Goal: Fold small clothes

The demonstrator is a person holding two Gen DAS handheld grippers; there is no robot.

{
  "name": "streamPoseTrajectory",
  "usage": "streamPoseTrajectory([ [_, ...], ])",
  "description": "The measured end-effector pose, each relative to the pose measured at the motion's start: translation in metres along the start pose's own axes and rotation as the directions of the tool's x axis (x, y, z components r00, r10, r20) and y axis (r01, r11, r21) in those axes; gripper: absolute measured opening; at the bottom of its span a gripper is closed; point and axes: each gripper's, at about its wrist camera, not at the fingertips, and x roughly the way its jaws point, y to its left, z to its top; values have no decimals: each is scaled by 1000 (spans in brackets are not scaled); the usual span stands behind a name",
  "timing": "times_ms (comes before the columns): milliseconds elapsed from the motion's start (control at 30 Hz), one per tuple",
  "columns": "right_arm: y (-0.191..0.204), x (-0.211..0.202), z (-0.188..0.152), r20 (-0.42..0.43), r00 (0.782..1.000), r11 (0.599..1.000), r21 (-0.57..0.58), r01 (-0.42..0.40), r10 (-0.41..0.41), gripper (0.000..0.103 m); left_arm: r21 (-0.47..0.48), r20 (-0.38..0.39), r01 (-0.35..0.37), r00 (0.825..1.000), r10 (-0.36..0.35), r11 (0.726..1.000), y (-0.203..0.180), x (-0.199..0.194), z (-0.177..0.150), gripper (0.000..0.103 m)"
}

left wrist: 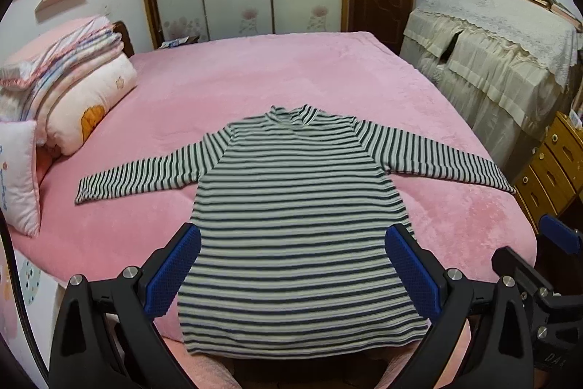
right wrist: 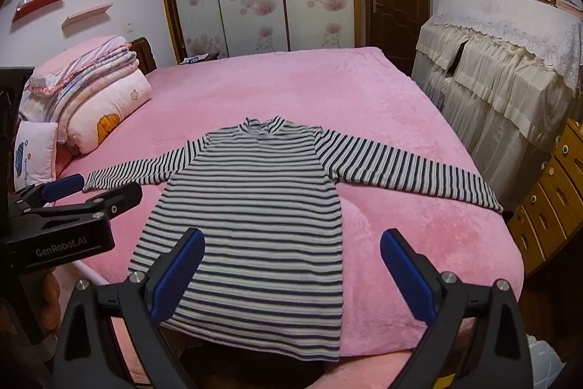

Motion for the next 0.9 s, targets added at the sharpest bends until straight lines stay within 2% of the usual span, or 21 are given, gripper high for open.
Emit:
streamPoseTrajectory([
  [233,-11,-15,24,78,997,1000,-10,20,-19,98,21,51,16,999,-17,1000,-15,-11,24,101],
  [467,-15,-31,49,140,990,1000,-25,-18,21,98,-2,68,19,998,-18,1000,-10,-18,51,101],
  [700,-13,-55,75,239,971,998,-62,-5,20,98,13,106,29,994,-30,999,-9,-32,74,101],
  [900,-23,-75,99,315,949,997,-69,27,-4,98,55,186,20,982,-30,998,-18,-48,101,101],
])
